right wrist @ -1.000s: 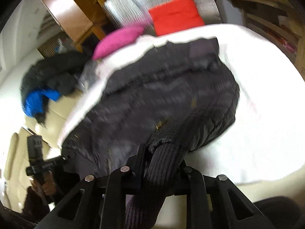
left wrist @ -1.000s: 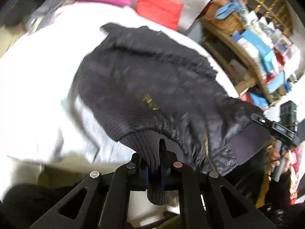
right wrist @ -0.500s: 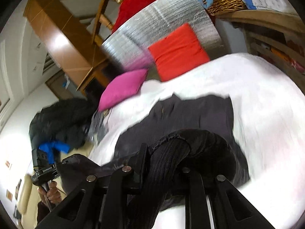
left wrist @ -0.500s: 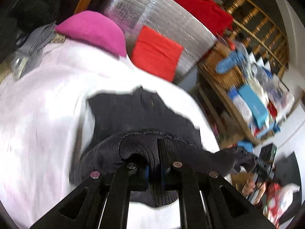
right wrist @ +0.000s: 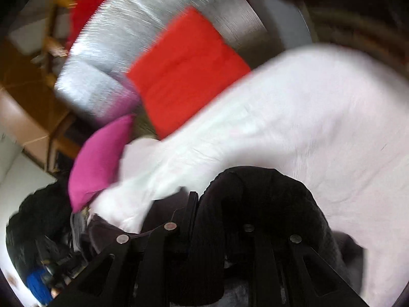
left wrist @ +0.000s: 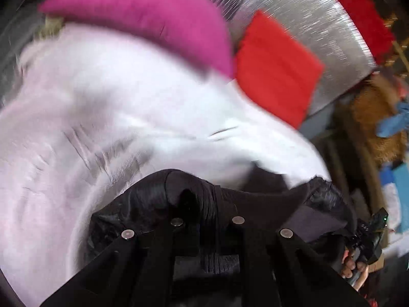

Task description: Fold large clothes

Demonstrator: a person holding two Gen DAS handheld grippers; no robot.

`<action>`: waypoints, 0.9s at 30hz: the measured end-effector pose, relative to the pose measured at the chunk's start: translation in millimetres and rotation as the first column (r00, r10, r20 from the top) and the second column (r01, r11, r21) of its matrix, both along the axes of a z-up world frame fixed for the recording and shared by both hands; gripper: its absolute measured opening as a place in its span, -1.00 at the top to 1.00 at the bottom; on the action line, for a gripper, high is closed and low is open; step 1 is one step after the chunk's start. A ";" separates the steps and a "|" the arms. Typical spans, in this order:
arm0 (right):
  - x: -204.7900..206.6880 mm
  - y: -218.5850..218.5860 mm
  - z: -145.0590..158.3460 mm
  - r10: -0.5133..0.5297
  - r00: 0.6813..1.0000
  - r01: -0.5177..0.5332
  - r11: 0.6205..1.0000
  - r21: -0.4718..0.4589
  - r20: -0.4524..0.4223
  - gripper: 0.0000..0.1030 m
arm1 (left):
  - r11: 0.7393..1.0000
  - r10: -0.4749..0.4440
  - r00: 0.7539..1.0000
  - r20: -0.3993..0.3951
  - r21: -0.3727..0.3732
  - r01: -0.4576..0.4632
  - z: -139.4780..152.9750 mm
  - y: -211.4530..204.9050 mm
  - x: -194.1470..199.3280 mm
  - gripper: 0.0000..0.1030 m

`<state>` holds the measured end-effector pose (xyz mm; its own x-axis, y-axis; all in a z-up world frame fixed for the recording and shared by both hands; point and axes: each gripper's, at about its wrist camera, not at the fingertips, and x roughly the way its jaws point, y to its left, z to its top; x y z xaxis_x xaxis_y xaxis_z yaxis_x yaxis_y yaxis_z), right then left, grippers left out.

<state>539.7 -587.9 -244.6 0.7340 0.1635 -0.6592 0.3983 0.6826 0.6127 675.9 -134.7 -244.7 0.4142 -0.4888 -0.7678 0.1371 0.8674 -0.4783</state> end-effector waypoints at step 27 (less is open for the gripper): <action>-149.9 59.3 48.2 -0.002 0.999 0.010 0.986 -0.166 0.051 -0.75 | 0.951 0.293 0.908 0.301 0.004 -0.308 47.8 34.6 -221.5 -0.80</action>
